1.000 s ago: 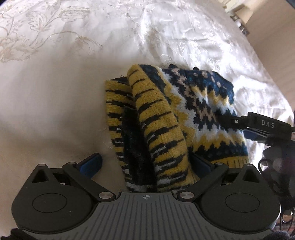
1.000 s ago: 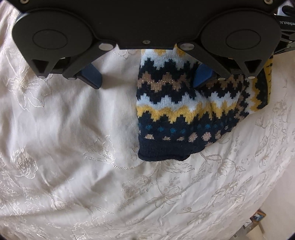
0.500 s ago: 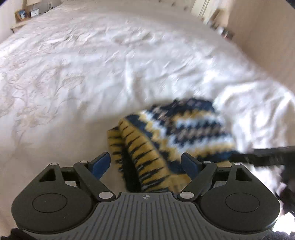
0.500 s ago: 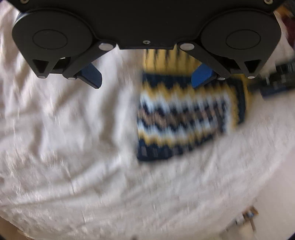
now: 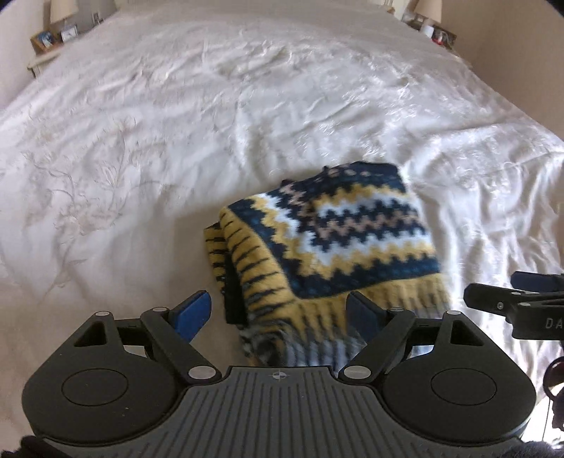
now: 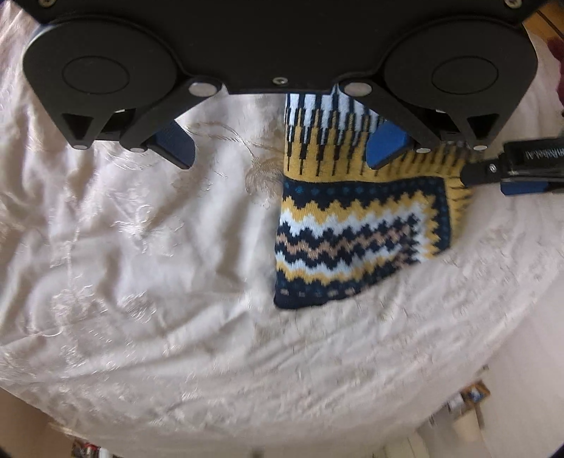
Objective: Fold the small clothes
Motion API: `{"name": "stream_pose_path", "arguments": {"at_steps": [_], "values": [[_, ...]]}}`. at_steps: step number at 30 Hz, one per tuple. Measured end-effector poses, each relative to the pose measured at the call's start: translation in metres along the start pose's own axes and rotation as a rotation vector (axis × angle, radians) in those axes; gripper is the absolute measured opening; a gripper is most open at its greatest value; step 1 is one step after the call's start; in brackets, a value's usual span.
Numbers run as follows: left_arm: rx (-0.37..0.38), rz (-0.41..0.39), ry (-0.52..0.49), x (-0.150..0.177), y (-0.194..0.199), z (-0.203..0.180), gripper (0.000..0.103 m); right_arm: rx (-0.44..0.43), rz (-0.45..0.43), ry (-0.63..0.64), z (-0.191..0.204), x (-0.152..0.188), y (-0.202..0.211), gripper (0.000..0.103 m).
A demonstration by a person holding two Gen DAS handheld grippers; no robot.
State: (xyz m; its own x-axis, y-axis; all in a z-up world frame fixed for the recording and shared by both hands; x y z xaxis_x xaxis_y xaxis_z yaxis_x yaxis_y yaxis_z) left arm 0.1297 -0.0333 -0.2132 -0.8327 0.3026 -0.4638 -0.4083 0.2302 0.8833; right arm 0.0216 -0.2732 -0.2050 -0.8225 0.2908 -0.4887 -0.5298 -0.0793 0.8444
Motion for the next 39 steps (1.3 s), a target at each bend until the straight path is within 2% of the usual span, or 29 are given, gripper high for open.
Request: {"name": "stream_pose_path", "arguments": {"at_steps": [6, 10, 16, 23, 27, 31, 35, 39], "values": [[-0.049, -0.019, 0.029, 0.015, 0.038, -0.026, 0.083, -0.046, -0.057, -0.017, -0.002, 0.012, 0.041, 0.103], [-0.104, -0.067, 0.030, 0.028, 0.066, -0.040, 0.083, -0.072, -0.091, -0.022, -0.003, 0.024, 0.067, 0.103], [-0.096, -0.117, 0.057, 0.042, 0.098, -0.054, 0.083, -0.110, -0.136, -0.004, 0.003, 0.036, 0.099, 0.103], [-0.152, -0.145, 0.059, 0.058, 0.122, -0.066, 0.083, -0.122, -0.207, 0.078, 0.022, 0.046, 0.131, 0.103], [-0.175, -0.159, 0.079, 0.064, 0.131, -0.066, 0.083, -0.075, -0.289, 0.165, 0.036, 0.050, 0.149, 0.103], [-0.171, -0.157, 0.091, 0.069, 0.135, -0.066, 0.083, -0.045, -0.335, 0.184, 0.046, 0.052, 0.159, 0.102], [-0.182, -0.158, 0.087, 0.071, 0.137, -0.067, 0.083, -0.040, -0.335, 0.191, 0.051, 0.055, 0.160, 0.102], [-0.180, -0.156, 0.095, 0.074, 0.138, -0.067, 0.083, -0.007, -0.282, 0.154, 0.051, 0.058, 0.154, 0.102]]}}
Point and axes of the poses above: each gripper's, at about its wrist camera, not at the fingertips, and y roughly against the way its jaws point, z to its left, x to its underside, the point moved 4 cm from there along -y, roughly the way its jaws point, and after that the axes turned 2 degrees about z, right-handed, at the moved point
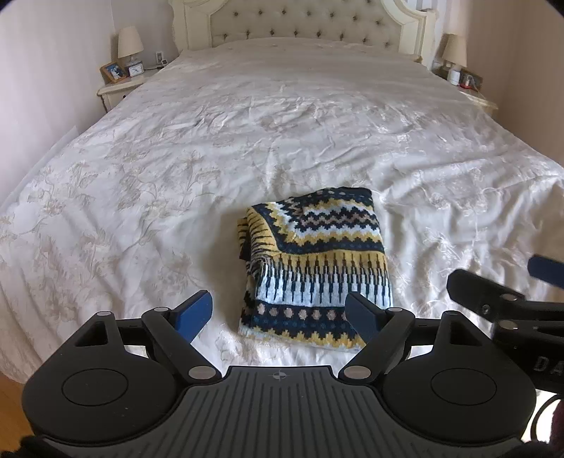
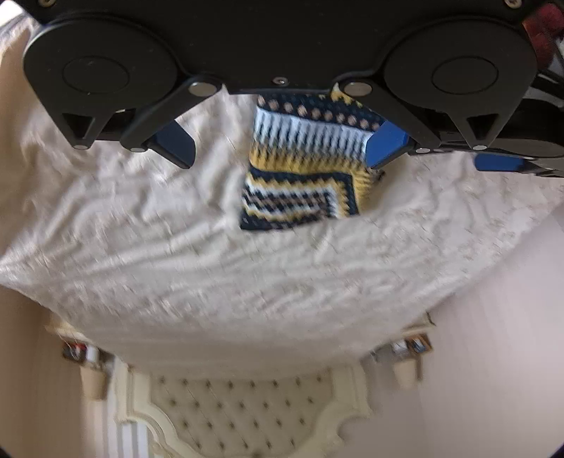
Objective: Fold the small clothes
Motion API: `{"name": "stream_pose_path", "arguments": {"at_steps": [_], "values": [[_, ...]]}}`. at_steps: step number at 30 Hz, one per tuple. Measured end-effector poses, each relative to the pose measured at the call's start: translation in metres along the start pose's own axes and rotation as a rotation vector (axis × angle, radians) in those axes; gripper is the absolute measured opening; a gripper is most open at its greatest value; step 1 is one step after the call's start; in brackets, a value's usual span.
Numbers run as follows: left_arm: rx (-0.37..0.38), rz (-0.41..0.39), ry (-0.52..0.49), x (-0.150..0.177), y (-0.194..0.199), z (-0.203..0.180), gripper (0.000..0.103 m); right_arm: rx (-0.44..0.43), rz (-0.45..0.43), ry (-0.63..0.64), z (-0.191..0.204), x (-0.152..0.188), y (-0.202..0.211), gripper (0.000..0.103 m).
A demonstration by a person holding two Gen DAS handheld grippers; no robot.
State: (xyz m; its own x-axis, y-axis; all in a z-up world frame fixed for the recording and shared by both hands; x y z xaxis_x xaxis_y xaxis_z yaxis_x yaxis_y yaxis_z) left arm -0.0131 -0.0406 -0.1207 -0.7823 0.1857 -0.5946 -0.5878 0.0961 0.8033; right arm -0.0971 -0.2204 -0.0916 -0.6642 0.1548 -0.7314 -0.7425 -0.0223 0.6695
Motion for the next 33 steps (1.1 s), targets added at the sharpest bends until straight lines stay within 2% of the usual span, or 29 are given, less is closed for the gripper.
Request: {"name": "stream_pose_path", "arguments": {"at_steps": [7, 11, 14, 33], "values": [[-0.012, -0.004, -0.001, 0.003, 0.003, 0.003, 0.083, -0.022, 0.036, -0.025, 0.000, 0.005, -0.003, 0.102], [-0.024, -0.010, 0.005, 0.004, 0.004, 0.007, 0.082, 0.013, 0.061, -0.022, 0.001, 0.008, -0.005, 0.102], [-0.029, -0.014, 0.013, 0.004, 0.005, 0.011, 0.083, -0.004, 0.074, -0.039, 0.001, 0.009, -0.005, 0.102], [-0.052, 0.052, 0.007, 0.017, -0.005, 0.024, 0.082, 0.013, 0.151, -0.040, -0.006, 0.022, -0.012, 0.102]]}}
Point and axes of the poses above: each gripper's, at about its wrist camera, not at the fingertips, and y roughly against the way its jaws point, z to its left, x to its underside, the point moved 4 cm from there along -y, roughly the way its jaws point, and after that the axes turned 2 degrees about z, right-handed, at the moved point
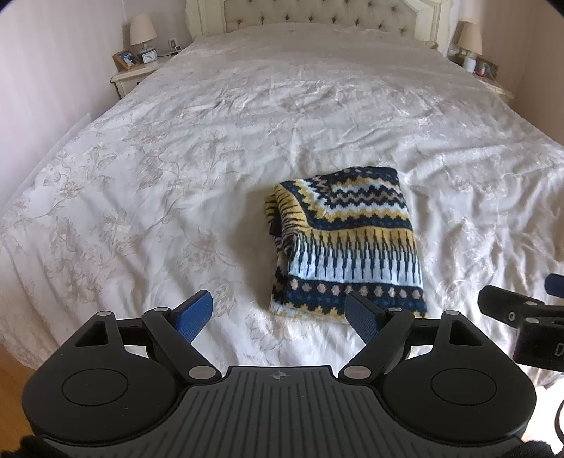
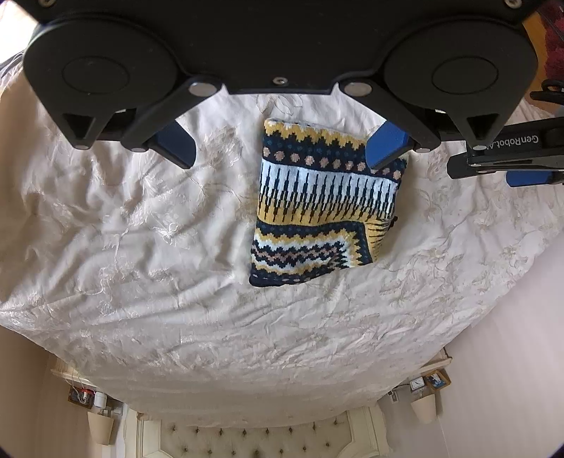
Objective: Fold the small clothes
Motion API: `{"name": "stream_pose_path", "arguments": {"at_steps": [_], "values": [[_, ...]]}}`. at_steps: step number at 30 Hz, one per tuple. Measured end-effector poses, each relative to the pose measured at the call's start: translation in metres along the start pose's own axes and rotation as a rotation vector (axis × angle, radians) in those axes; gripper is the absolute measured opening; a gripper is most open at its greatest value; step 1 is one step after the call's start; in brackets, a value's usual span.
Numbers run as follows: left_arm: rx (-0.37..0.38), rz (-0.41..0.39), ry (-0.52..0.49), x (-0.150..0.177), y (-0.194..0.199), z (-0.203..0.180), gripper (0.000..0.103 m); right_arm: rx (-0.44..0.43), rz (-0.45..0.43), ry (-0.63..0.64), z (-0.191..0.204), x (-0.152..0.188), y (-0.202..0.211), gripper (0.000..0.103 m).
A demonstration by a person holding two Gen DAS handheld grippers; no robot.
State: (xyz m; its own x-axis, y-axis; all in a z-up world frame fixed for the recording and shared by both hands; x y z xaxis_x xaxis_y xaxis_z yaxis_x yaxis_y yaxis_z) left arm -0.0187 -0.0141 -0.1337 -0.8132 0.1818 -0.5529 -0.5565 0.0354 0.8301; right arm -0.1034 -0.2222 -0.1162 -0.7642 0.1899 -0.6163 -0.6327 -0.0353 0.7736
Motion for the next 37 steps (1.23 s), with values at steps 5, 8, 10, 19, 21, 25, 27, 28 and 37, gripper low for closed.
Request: {"name": "stream_pose_path", "arguments": {"at_steps": [5, 8, 10, 19, 21, 25, 27, 28, 37], "values": [[0.002, 0.015, 0.014, 0.0035, -0.0016, 0.0012, 0.082, -0.005, 0.003, -0.003, 0.0000, 0.0013, 0.0005, 0.102], [0.000, 0.019, 0.015, 0.0045, -0.0026, 0.0018, 0.082, -0.007, 0.004, -0.003, -0.0004, 0.0014, -0.0001, 0.102], [-0.001, 0.021, 0.015, 0.0046, -0.0027, 0.0019, 0.082, -0.011, 0.005, -0.008, -0.0007, 0.0018, 0.0004, 0.102], [0.003, 0.022, 0.019, 0.0046, -0.0041, 0.0010, 0.082, -0.026, 0.009, -0.010, 0.0008, 0.0013, -0.0010, 0.102], [0.003, 0.023, 0.012, 0.0046, -0.0046, -0.0007, 0.081, -0.029, 0.010, -0.011, -0.0004, 0.0008, -0.0021, 0.102], [0.009, 0.029, 0.013, 0.0040, -0.0060, -0.0023, 0.082, -0.029, 0.010, -0.011, -0.0004, 0.0007, -0.0023, 0.102], [0.010, 0.027, 0.014, 0.0037, -0.0062, -0.0026, 0.082, -0.030, 0.010, -0.011, -0.0009, 0.0006, -0.0026, 0.102], [0.010, 0.024, 0.012, 0.0036, -0.0061, -0.0026, 0.082, -0.030, 0.010, -0.012, -0.0012, 0.0007, -0.0030, 0.102], [0.012, 0.019, 0.014, 0.0012, -0.0079, -0.0069, 0.081, -0.035, 0.018, -0.024, 0.0004, 0.0013, -0.0072, 0.102]]}}
Point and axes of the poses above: each gripper's, at about its wrist camera, not at the fingertips, and y roughly against the way its jaws point, z to its left, x to its underside, the point moved 4 cm from there along -y, roughly the way its jaws point, and after that the axes turned 2 degrees about z, right-handed, at the moved point
